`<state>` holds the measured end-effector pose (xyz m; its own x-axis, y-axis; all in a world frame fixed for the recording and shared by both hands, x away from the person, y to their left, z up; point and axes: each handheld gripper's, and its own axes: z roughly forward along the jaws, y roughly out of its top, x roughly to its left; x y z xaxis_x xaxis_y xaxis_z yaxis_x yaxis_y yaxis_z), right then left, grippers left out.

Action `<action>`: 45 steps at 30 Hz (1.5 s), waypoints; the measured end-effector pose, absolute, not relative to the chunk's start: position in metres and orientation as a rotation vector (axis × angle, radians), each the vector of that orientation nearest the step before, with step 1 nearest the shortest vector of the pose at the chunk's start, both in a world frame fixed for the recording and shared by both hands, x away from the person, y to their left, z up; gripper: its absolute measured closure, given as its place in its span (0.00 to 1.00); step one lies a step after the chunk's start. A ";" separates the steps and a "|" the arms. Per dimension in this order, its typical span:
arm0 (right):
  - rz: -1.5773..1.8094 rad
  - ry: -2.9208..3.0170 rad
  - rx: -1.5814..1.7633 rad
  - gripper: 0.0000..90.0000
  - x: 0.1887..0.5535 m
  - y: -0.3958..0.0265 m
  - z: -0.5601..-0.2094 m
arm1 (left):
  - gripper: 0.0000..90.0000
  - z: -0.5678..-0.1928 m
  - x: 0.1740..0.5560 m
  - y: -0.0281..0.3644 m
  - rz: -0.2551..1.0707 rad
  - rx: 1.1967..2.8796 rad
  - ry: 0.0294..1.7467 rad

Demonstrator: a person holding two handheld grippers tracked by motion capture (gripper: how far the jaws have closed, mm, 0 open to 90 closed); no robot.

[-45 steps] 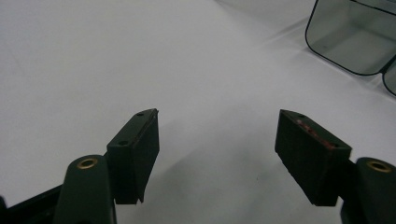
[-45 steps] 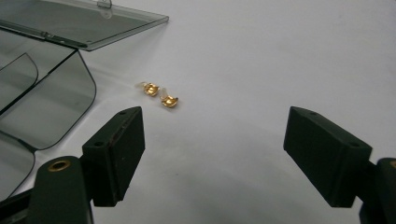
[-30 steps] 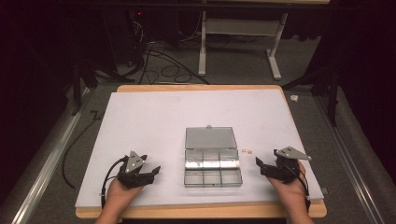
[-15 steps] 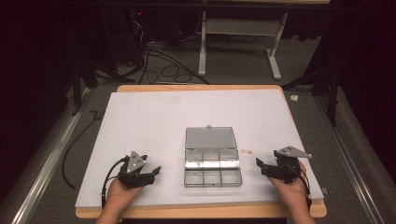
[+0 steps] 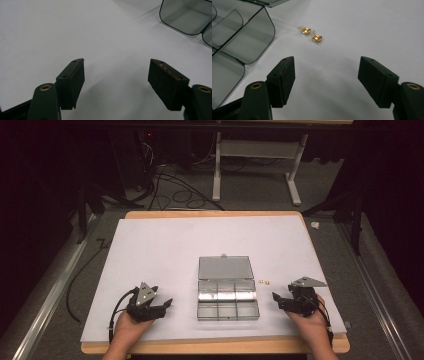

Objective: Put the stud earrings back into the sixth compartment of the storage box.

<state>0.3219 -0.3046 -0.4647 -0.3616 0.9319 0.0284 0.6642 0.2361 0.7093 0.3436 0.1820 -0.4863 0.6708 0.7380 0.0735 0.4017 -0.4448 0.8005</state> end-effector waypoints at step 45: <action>0.745 2.258 1.547 0.42 0.329 -0.307 -0.440 | 0.33 -0.486 0.344 0.182 0.523 2.096 0.868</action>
